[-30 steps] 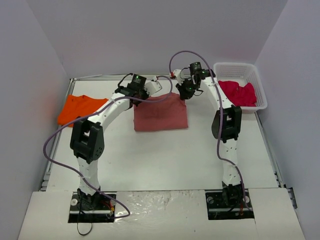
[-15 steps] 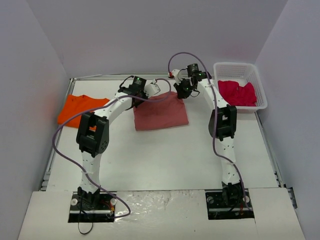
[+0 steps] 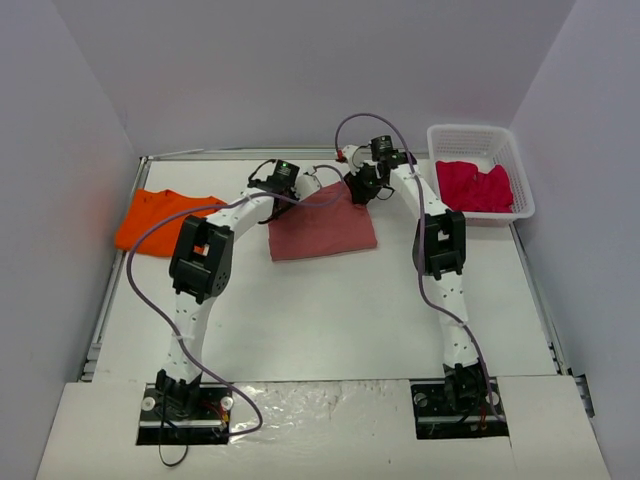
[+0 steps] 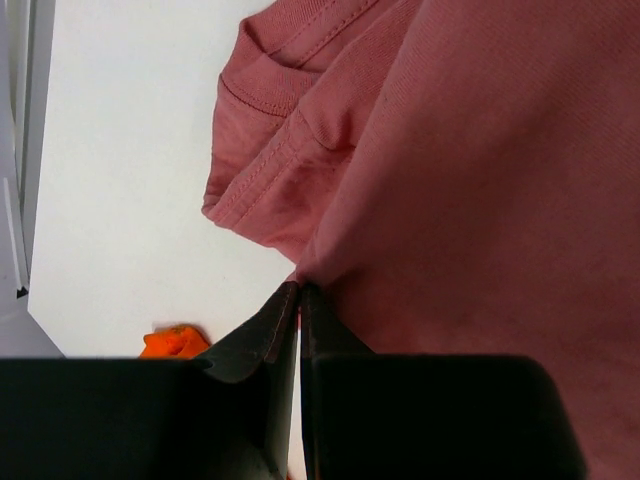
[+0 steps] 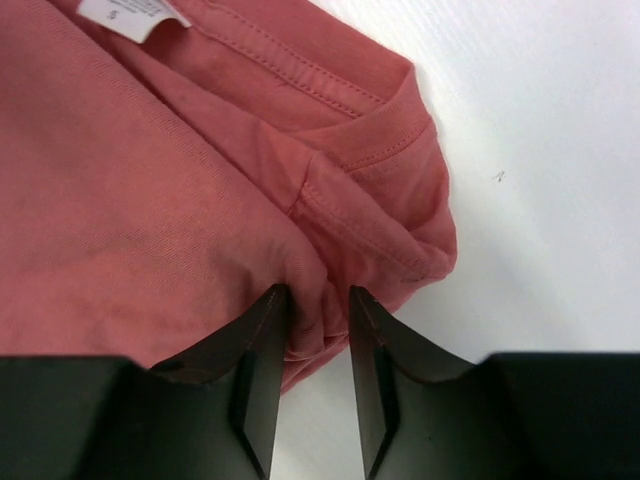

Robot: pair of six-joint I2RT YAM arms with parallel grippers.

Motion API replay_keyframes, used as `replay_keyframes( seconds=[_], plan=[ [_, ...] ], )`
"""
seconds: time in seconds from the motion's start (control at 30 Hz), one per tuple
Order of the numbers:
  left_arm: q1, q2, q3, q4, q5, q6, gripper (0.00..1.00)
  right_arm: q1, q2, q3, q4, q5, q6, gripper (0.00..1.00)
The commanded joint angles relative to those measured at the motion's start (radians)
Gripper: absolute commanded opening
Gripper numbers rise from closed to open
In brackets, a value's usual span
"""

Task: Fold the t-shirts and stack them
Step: Fold the long partially folded tshirt into a neat square

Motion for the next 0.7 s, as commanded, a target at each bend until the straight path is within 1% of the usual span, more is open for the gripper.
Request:
replay_keyframes(
  seconds=[0.0,0.03,0.2,0.23,0.33,0.4,0.43,0.57,0.67],
  plan=[
    [0.011,0.0,0.058,0.029,-0.061,0.007,0.02,-0.002,0.02,0.052,0.033,0.025,0.032,0.3],
    [0.011,0.005,0.059,0.033,-0.069,0.011,0.02,-0.002,0.023,0.053,0.042,0.031,0.04,0.35],
    [0.011,0.031,0.064,0.051,-0.115,0.016,0.04,-0.001,0.032,0.065,0.068,0.044,0.062,0.41],
    [0.011,0.037,0.065,0.057,-0.126,0.016,0.06,0.001,0.032,0.065,0.071,0.047,0.063,0.42],
    [0.013,0.05,0.081,0.074,-0.158,0.013,0.18,0.001,0.029,0.065,0.09,0.063,0.068,0.45],
    [0.011,0.047,0.094,0.086,-0.181,0.008,0.21,0.001,0.02,0.064,0.117,0.082,0.085,0.47],
    [0.01,0.046,0.102,0.094,-0.195,0.004,0.25,0.001,0.014,0.065,0.14,0.089,0.095,0.47],
    [0.007,-0.002,0.13,0.134,-0.253,-0.01,0.32,0.001,-0.046,0.052,0.191,0.113,0.134,0.49],
    [0.001,-0.054,0.145,0.152,-0.311,-0.021,0.33,0.002,-0.104,0.038,0.215,0.117,0.158,0.5]
  ],
)
